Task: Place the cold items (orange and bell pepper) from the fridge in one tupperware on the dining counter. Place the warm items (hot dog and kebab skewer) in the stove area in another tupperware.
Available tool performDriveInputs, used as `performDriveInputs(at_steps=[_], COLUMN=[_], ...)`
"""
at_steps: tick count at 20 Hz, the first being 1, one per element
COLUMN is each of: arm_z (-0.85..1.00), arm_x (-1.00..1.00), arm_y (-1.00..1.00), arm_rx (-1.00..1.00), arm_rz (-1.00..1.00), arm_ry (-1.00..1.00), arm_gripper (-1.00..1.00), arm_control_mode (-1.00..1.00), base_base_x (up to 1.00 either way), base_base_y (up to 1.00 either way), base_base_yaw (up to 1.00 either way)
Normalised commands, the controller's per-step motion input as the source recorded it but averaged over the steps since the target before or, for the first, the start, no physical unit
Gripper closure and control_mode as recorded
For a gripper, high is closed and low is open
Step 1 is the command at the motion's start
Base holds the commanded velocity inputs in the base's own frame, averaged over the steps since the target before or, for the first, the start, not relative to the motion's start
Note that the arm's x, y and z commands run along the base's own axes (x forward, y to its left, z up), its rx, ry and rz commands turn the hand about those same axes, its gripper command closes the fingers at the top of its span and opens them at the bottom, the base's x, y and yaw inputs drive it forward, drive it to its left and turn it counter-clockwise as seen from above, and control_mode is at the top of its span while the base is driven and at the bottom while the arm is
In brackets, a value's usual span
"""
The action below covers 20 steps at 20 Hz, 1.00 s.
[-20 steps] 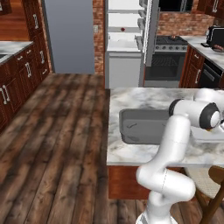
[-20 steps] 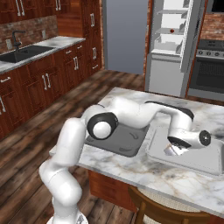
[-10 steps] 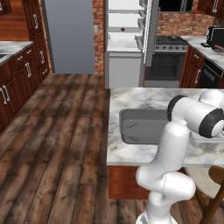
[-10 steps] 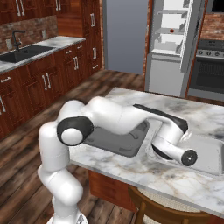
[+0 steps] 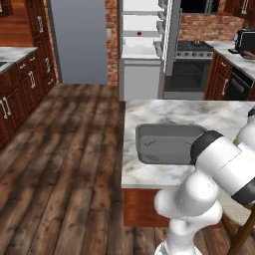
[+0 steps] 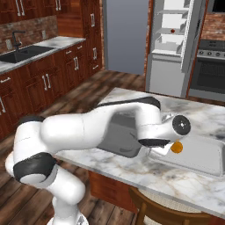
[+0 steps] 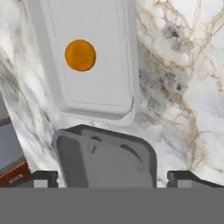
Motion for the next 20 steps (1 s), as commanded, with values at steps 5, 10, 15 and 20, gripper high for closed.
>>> performDriveInputs(at_steps=[5,10,15,20], arm_z=[0.03,-0.02,-0.09,-0.32], arm_x=[-0.16,-0.16,-0.22,-0.23], arm_y=[1.0,1.0,1.0,0.98], arm_rx=[-0.68,-0.54,-0.35,-0.19], arm_rz=[0.19,0.18,0.29,0.5], arm_ry=[0.57,0.49,0.17,0.04], arm_gripper=[-1.0,-1.0,-1.0,-1.0], arm_control_mode=[-1.0,-1.0,-1.0,-1.0], base_base_x=[0.0,0.0,0.0,0.0], base_base_y=[0.0,0.0,0.0,0.0], base_base_yaw=[0.0,0.0,0.0,0.0])
